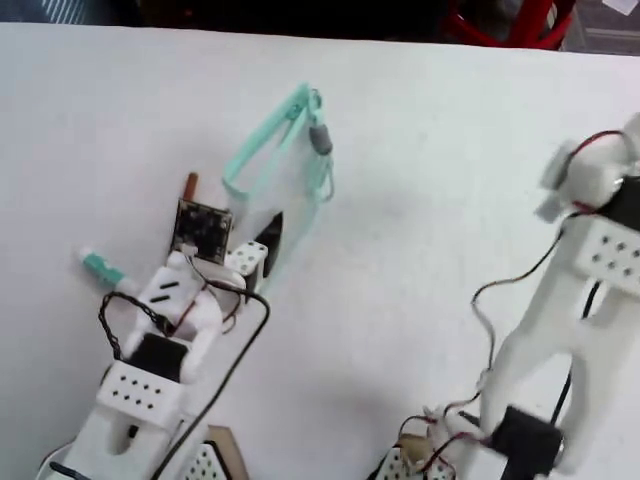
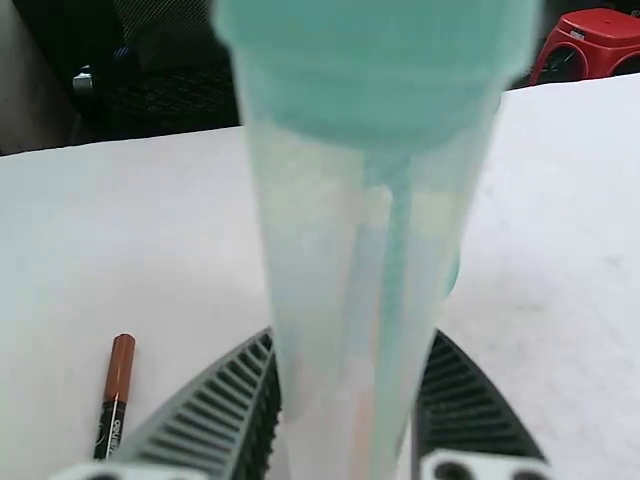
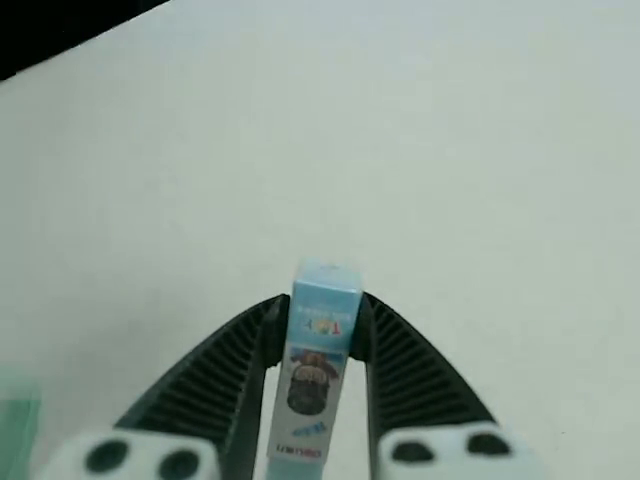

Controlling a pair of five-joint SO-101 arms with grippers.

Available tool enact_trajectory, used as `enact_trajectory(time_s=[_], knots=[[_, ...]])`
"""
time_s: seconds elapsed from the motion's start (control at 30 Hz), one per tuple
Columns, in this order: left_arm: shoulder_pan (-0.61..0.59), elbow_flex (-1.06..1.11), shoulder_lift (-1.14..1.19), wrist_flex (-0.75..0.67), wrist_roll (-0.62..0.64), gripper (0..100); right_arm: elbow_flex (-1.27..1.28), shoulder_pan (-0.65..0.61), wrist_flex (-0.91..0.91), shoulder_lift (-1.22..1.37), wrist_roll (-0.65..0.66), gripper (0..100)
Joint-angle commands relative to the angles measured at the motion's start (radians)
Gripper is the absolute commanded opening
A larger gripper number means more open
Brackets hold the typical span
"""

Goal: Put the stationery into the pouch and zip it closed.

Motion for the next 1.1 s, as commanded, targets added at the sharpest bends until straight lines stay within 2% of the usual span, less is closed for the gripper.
enact_trajectory(time_s=[0.0,0.17,0.27,0.37,0.47,0.53,0.63,0.87,1.07], knots=[[-0.007,-0.006,-0.010,-0.017,0.005,18,0.170,-0.176,-0.027,-0.220,0.203,1.9],[-0.002,-0.006,-0.010,-0.017,0.005,18,0.342,-0.384,-0.191,-0.526,0.232,1.9],[-0.002,-0.006,-0.010,-0.017,0.005,18,0.354,-0.565,-0.260,-0.645,0.229,1.9],[-0.002,-0.006,-0.010,-0.018,0.005,18,0.338,-0.796,-0.344,-0.653,0.222,1.9],[-0.002,-0.006,-0.010,-0.020,0.005,18,0.331,-0.929,-0.499,-0.576,0.222,1.9],[-0.002,-0.006,-0.010,-0.020,0.005,18,0.305,-0.958,-0.602,-0.496,0.222,1.9],[-0.002,-0.006,-0.010,-0.020,0.005,18,0.213,-0.989,-0.662,-0.349,0.222,1.9],[-0.008,-0.006,-0.010,-0.020,0.005,18,-0.008,-1.032,-0.668,-0.076,0.222,1.9],[-0.010,-0.008,-0.010,-0.021,0.005,18,-0.003,-0.993,-0.610,-0.042,0.222,1.9]])
